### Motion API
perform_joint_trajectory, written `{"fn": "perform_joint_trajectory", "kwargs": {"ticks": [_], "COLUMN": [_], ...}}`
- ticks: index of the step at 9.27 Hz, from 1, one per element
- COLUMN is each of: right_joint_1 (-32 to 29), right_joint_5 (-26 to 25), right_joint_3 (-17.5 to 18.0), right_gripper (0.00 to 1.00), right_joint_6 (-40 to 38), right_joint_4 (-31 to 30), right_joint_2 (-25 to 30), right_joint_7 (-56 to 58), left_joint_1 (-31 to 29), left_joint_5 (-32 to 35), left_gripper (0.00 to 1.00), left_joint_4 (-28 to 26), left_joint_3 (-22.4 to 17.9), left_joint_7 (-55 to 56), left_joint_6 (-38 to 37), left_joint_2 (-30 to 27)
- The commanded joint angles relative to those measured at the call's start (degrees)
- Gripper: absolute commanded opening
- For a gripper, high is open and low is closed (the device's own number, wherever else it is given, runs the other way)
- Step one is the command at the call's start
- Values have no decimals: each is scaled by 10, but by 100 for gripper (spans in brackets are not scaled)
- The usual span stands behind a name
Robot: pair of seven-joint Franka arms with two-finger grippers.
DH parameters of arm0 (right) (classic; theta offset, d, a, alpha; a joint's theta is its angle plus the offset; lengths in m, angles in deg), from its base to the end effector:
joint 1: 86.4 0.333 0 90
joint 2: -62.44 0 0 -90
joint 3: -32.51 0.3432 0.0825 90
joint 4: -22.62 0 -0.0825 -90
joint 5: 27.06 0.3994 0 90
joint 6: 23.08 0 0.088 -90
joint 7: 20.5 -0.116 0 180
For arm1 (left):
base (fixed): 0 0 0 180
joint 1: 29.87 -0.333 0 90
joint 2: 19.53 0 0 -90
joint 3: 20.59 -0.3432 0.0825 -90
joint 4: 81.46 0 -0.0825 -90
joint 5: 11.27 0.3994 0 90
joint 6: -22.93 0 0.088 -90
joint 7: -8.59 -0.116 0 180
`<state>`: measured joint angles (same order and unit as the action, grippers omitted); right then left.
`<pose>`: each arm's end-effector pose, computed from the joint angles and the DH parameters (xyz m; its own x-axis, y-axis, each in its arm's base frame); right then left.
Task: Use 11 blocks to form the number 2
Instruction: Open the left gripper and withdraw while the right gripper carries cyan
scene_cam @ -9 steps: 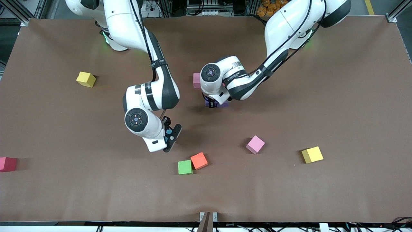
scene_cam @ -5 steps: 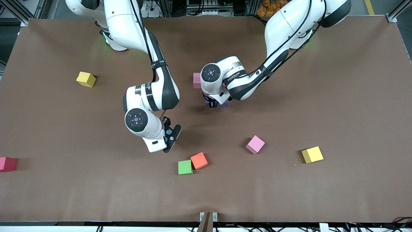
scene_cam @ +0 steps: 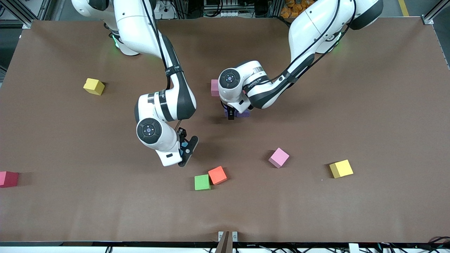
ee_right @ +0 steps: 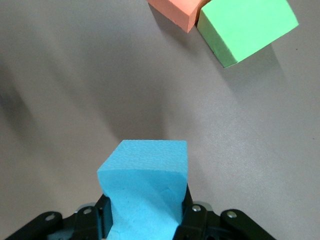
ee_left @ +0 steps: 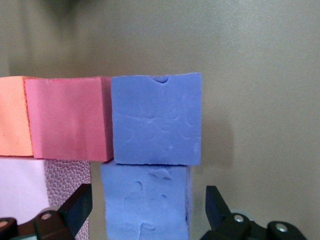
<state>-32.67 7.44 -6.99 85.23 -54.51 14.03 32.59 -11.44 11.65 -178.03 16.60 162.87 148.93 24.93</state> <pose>0.6697 0.3439 0.2868 0.4560 0.8896 -0.0272 0.8826 -0.4559 -0.1150 0.4437 -0.5309 0.2105 -0.0193 0.9998 0.0013 0.9878 0.0193 -0.1546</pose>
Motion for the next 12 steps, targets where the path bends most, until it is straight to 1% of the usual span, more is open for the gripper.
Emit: {"fn": "perform_joint_trajectory", "kwargs": {"ticks": [1,2,3,5,6,7,9,11,12], "right_joint_1": [5,7,7,15,19,31,57,88,105], "right_joint_5": [4,4,5,7,7,6,4,-1,-3], "right_joint_3": [16,17,17,17,17,18,18,19,20], "right_gripper": [0,0,0,0,0,0,0,0,0], "right_joint_6": [2,1,0,4,3,6,15,14,17], "right_joint_4": [-7,-9,-20,-38,-40,-56,-67,-94,-121], "right_joint_2": [9,10,16,27,32,37,42,52,71], "right_joint_7": [23,51,89,130,177,221,307,315,309], "left_joint_1": [-2,-3,-4,-6,-22,-43,-95,-147,-168], "left_joint_5": [-5,-5,-5,-9,-11,-12,-9,-3,-3], "left_gripper": [100,100,100,100,100,100,100,100,100], "left_joint_4": [-11,-11,-11,-10,-10,-9,-7,8,29], "left_joint_3": [1,1,2,4,4,8,7,4,3], "left_joint_7": [-6,-7,-9,-26,-43,-59,-118,-234,-312], "left_joint_6": [-9,-11,-28,-57,-67,-72,-73,-73,-73], "left_joint_2": [-31,-39,-46,-67,-78,-81,-82,-80,-74]}}
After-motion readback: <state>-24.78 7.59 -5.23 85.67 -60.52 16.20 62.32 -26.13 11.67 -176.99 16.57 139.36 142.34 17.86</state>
